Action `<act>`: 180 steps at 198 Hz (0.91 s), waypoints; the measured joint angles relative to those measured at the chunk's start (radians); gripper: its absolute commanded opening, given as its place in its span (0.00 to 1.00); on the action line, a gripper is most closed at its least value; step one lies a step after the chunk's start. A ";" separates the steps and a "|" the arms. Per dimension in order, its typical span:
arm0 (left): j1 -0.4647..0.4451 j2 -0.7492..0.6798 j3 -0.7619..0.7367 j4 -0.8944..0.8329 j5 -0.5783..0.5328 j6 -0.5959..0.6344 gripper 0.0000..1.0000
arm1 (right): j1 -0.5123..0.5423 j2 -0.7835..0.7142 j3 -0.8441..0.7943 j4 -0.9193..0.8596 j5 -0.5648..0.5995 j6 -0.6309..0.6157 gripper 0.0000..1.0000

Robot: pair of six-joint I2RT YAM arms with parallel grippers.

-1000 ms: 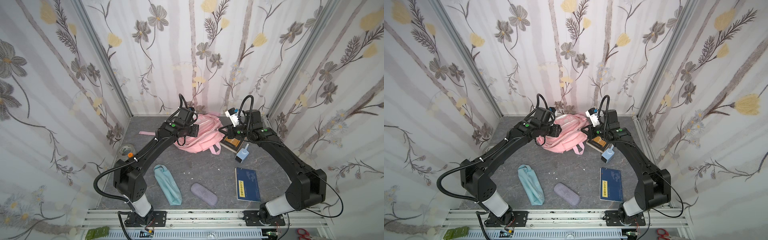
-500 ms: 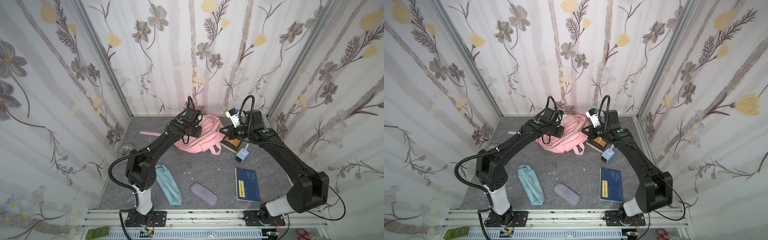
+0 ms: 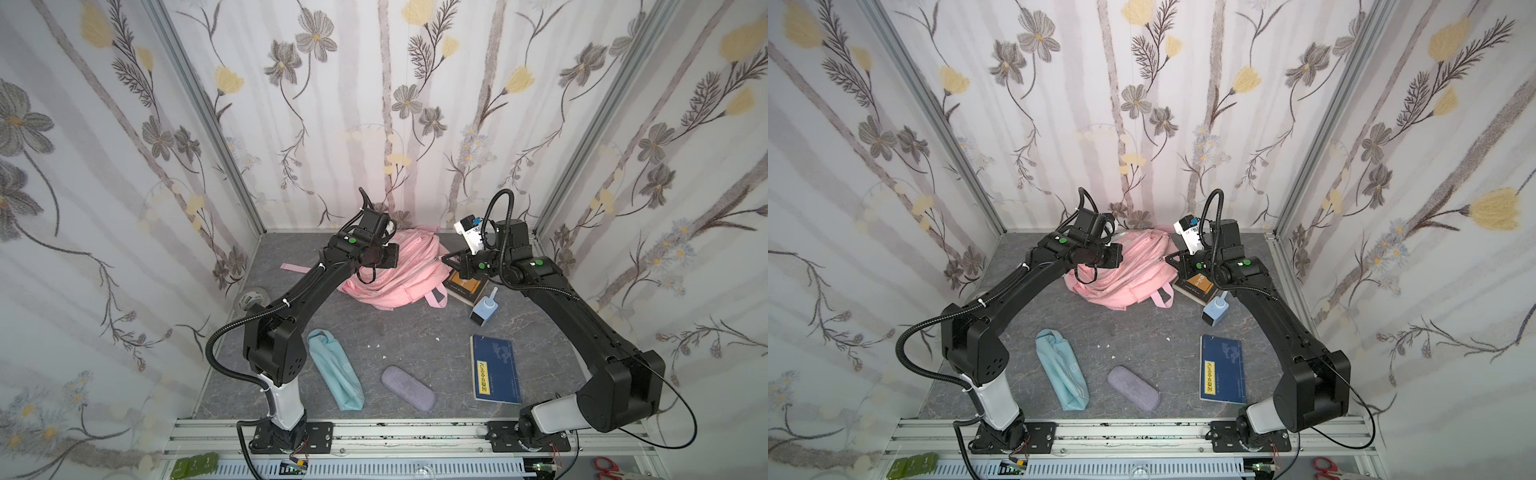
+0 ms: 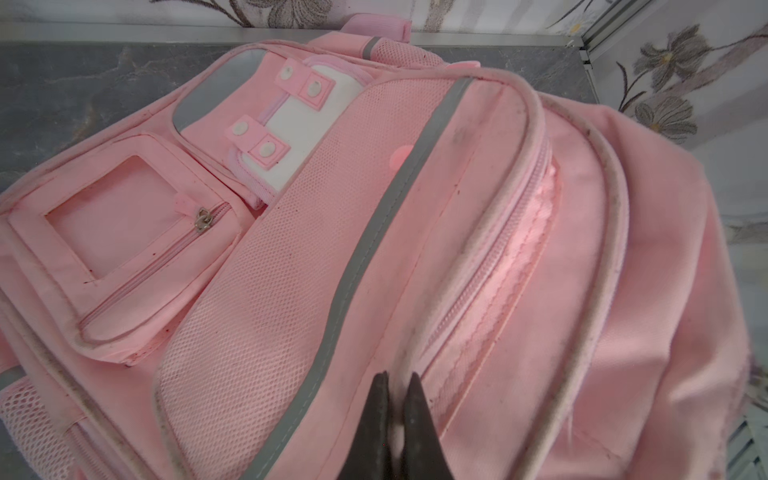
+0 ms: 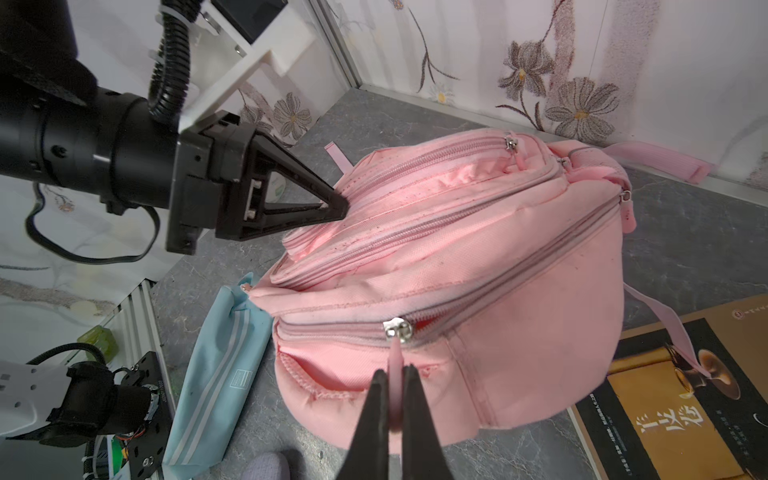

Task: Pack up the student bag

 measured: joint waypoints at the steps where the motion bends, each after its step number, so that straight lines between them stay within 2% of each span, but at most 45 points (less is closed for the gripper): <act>1: 0.000 0.000 0.002 -0.001 0.001 -0.003 0.00 | 0.000 0.000 0.000 0.000 0.001 0.000 0.00; 37: 0.003 0.021 0.088 -0.047 0.062 -0.155 0.00 | 0.044 -0.030 -0.004 0.012 0.051 0.000 0.00; 93: 0.024 0.113 0.314 -0.129 0.081 -0.288 0.00 | 0.079 -0.074 -0.092 0.101 0.099 0.012 0.00; 180: 0.059 0.135 0.341 -0.106 0.042 -0.414 0.00 | 0.156 -0.106 -0.153 0.190 0.103 0.055 0.00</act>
